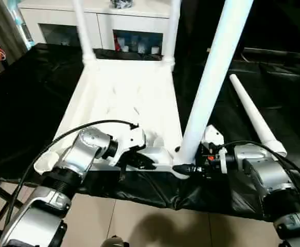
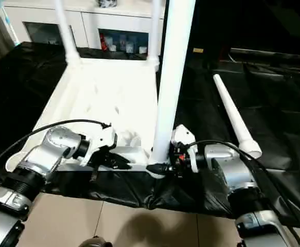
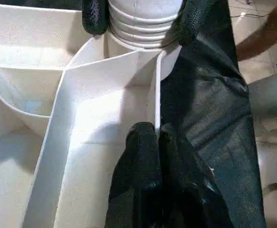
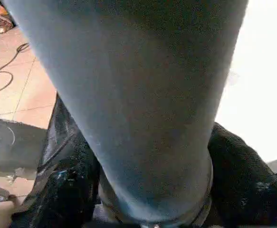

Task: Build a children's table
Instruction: Rotate leg to tighten

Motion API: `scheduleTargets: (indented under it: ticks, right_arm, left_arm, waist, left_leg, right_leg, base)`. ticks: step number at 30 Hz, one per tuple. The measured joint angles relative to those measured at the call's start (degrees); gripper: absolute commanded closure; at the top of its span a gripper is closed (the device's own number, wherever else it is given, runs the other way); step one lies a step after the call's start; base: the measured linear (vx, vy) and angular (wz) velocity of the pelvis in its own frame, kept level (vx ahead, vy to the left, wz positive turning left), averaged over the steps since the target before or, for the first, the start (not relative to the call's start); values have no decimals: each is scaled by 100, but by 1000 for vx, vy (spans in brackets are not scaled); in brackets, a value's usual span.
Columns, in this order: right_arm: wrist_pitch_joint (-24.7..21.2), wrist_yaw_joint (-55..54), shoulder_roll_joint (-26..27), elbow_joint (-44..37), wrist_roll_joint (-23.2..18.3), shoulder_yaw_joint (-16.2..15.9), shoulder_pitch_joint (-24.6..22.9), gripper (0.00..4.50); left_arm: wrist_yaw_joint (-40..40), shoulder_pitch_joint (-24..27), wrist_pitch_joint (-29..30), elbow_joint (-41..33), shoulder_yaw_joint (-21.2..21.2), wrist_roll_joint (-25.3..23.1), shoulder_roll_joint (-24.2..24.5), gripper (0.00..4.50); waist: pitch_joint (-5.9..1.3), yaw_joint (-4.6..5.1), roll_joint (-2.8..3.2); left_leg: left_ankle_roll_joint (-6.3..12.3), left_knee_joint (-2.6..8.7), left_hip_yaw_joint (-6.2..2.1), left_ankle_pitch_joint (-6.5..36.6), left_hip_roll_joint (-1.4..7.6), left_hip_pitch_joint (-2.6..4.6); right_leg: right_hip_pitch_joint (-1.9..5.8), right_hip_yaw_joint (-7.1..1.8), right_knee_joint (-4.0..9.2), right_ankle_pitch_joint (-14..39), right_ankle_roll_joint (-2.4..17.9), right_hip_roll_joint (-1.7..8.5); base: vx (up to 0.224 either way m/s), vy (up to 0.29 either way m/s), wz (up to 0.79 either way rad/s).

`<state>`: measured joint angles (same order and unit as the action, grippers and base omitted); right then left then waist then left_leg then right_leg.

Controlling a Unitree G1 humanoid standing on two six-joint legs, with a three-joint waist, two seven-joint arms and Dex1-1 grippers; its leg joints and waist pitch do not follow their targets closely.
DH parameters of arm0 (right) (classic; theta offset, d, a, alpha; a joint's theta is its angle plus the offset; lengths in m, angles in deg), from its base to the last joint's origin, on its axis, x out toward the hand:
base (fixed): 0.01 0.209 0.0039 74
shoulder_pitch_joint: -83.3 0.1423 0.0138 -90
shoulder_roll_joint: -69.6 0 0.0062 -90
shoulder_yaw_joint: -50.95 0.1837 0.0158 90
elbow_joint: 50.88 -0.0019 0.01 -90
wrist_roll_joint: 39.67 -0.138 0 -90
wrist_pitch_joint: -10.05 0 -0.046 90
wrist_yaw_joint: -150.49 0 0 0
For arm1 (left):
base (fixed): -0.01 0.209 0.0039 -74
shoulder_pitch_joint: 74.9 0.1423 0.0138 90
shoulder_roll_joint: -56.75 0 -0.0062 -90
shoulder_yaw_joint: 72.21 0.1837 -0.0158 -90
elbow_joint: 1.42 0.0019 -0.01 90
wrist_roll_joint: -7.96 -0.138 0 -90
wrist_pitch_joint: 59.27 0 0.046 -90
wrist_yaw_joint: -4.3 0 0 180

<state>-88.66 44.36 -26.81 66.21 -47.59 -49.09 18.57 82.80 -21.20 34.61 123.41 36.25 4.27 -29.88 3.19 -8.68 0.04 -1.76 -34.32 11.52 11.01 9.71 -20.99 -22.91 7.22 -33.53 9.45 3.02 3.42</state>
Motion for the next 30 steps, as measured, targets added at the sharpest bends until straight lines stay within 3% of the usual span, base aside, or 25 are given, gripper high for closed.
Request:
scheduleTargets:
  ticks: [5,8,13,16,22,26,27,30]
  right_arm:
    - [4,-137,64,-4,4,51,-50,177]
    - [124,-977,406,265,147,266,14,180]
    - [169,-2695,977,987,257,665,386,181]
    - [183,-3546,1292,1316,263,920,574,181]
    - [330,-5247,1791,1904,244,1420,959,182]
    - [483,-5615,1851,2059,266,1454,1058,182]
    - [528,-5653,1876,2082,271,1476,1058,147]
    - [586,-5678,1935,2121,271,1558,1058,109]
  left_arm:
    - [-81,0,-18,53,-24,-6,-19,450]
    - [-609,-35,73,227,-187,-76,-127,450]
    - [-1703,-118,344,368,-312,-255,-526,450]
    - [-2253,-154,512,437,-392,-286,-769,450]
    - [-3467,-293,991,529,-527,-444,-1449,450]
    - [-3778,-327,1096,529,-536,-478,-1619,450]
    - [-3793,-327,1096,529,-534,-489,-1627,450]
    - [-3811,-326,1095,529,-515,-497,-1632,450]
  waist:
    - [0,4,-1]
    - [-8,64,-11]
    - [-7,314,-13]
    - [-5,382,-17]
    - [-7,372,-22]
    - [-8,355,-20]
    - [-8,355,-19]
    - [-8,356,-20]
  left_leg:
    - [-8,-1,0,4,0,3]
    - [-10,-3,-1,3,1,29]
    - [-12,-2,-6,2,0,75]
    - [-11,1,-5,5,-1,88]
    - [-2,16,-5,13,-4,86]
    - [2,47,-4,11,-6,85]
    - [3,48,-4,11,-6,85]
    - [1,45,-3,12,-7,84]
  right_leg:
    - [2,0,0,0,0,0]
    - [24,0,-2,-4,-2,0]
    - [60,10,39,-4,-2,0]
    - [73,9,44,-4,-2,0]
    - [70,7,38,-9,2,0]
    - [62,8,39,-4,3,0]
    - [62,8,39,-4,4,-1]
    - [62,7,40,-2,1,0]
  base:
    - [0,0,0]
    - [0,0,0]
    - [0,0,0]
    - [0,0,0]
    - [0,0,0]
    - [0,0,0]
    - [0,0,0]
    - [0,0,0]
